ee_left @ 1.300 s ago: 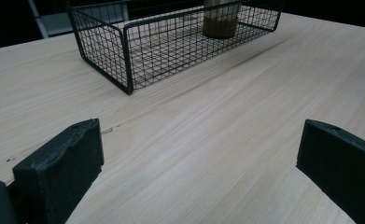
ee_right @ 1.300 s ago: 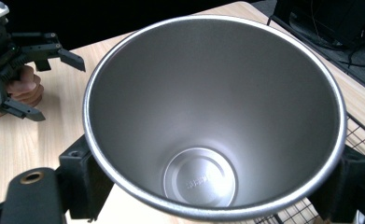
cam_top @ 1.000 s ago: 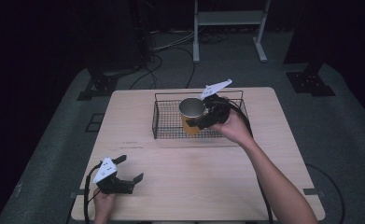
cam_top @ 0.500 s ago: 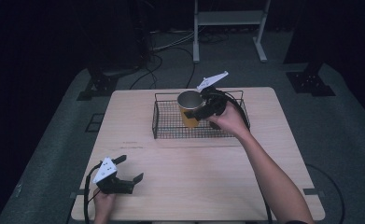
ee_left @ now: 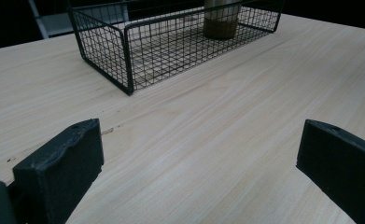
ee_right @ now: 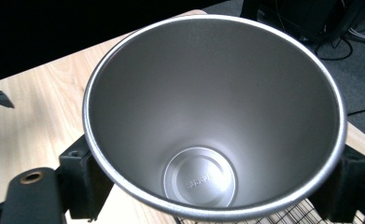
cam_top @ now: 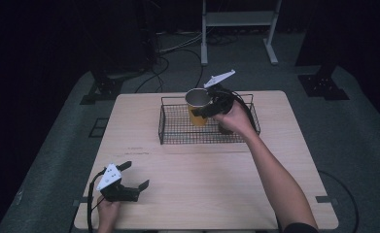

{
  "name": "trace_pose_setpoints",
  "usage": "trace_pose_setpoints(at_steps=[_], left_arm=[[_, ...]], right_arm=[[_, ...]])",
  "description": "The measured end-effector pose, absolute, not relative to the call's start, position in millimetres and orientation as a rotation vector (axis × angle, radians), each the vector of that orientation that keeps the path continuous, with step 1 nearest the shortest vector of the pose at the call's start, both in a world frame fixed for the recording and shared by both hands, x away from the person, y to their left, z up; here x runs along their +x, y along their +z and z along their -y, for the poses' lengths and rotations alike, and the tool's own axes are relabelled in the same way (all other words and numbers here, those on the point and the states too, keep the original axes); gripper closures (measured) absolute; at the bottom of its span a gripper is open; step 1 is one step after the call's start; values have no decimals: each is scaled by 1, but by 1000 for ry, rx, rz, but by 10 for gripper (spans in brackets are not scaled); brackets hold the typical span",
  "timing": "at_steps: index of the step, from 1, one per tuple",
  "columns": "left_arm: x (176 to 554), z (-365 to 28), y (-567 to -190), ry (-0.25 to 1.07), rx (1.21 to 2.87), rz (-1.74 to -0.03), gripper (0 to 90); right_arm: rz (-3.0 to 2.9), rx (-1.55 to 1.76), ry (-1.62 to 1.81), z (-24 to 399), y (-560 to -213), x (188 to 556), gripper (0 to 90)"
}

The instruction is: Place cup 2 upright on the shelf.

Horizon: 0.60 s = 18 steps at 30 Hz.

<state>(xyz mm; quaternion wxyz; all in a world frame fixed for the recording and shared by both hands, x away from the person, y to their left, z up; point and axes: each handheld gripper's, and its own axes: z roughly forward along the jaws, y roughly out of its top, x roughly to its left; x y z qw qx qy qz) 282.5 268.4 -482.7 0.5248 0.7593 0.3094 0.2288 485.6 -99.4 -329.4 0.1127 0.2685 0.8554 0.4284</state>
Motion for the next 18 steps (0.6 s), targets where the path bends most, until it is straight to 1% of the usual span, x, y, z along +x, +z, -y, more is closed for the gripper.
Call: trace_pose_setpoints(at_steps=[18], left_arm=[[282, -268, -483, 546, 1815, -739, 0]], right_arm=[[-2483, 872, 1290, 92, -350, 507, 150]])
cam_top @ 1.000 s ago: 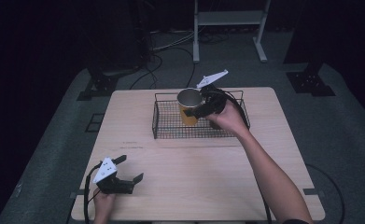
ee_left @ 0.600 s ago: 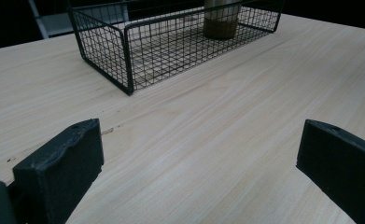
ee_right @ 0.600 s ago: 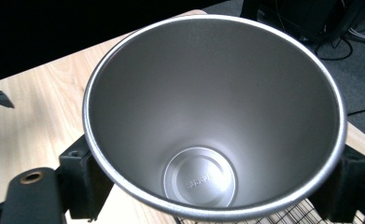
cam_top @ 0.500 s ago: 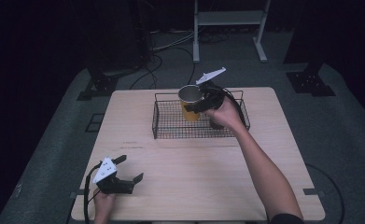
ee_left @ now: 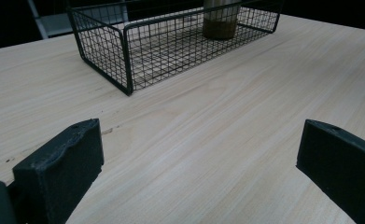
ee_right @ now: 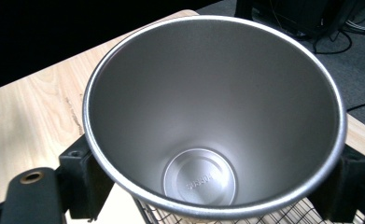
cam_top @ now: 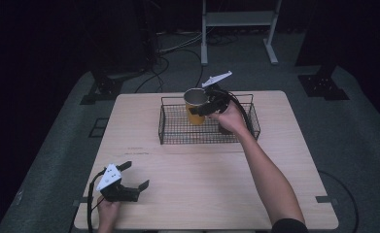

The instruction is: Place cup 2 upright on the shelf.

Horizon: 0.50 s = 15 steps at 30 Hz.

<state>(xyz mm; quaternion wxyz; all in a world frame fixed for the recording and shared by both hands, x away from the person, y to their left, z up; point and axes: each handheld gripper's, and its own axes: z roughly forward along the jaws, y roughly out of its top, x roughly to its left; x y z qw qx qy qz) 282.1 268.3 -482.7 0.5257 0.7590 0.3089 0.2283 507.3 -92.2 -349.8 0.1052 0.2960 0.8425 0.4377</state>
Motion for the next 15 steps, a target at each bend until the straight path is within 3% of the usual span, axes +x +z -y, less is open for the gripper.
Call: trace_pose_setpoints(at_steps=[15], left_arm=[[282, -268, -483, 546, 1807, -739, 0]], right_arm=[[-2516, 855, 1242, 76, -351, 514, 150]])
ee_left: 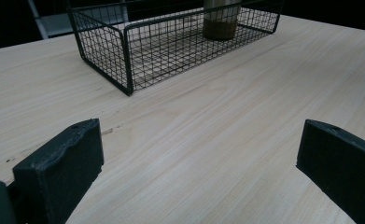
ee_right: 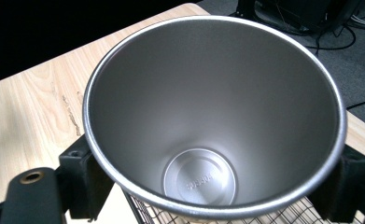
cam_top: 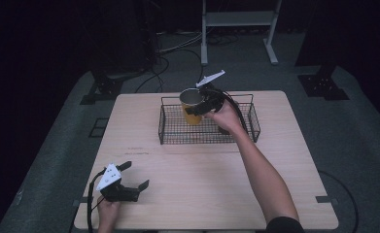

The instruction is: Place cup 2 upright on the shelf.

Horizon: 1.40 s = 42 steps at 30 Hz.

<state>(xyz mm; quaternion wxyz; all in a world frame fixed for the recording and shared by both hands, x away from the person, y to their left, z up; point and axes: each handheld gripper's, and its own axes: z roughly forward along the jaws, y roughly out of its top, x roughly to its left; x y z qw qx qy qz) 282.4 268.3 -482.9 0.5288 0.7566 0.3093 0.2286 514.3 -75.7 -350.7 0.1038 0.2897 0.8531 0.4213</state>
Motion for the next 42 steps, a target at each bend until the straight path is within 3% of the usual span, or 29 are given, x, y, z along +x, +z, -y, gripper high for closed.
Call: trace_pose_setpoints(at_steps=[42], left_arm=[[282, -269, -483, 548, 1805, -733, 0]], right_arm=[[-2577, 980, 1128, 61, -400, 536, 148]])
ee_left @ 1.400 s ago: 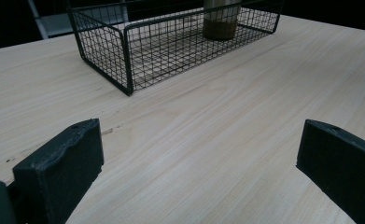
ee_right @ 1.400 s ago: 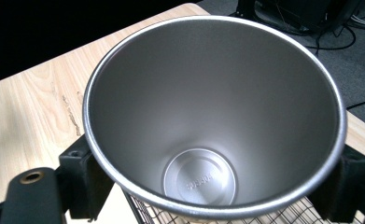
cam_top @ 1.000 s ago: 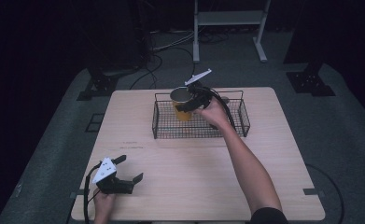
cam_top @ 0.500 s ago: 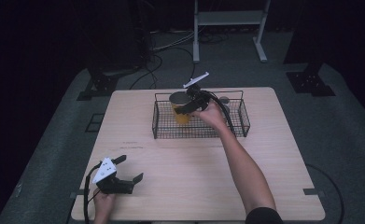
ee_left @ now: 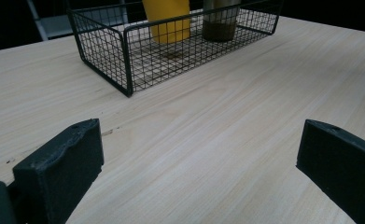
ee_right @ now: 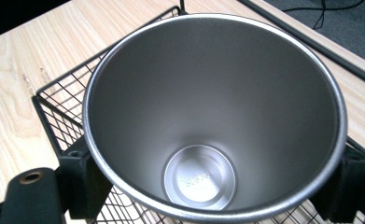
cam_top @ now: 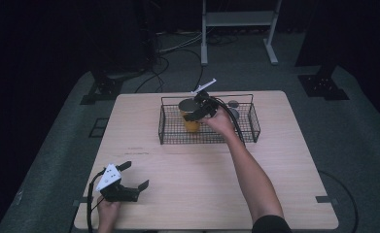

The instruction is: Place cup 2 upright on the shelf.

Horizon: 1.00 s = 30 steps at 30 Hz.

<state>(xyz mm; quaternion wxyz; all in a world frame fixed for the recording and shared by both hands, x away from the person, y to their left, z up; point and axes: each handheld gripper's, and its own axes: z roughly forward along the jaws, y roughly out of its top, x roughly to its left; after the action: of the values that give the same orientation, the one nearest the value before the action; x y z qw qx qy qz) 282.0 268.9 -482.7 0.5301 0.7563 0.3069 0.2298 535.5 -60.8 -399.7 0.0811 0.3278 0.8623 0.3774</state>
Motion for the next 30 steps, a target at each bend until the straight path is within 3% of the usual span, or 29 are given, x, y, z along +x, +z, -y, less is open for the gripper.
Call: trace_pose_setpoints(at_steps=[30], left_arm=[[282, -269, -483, 551, 1807, -727, 0]], right_arm=[[-2585, 971, 989, 56, -421, 532, 131]])
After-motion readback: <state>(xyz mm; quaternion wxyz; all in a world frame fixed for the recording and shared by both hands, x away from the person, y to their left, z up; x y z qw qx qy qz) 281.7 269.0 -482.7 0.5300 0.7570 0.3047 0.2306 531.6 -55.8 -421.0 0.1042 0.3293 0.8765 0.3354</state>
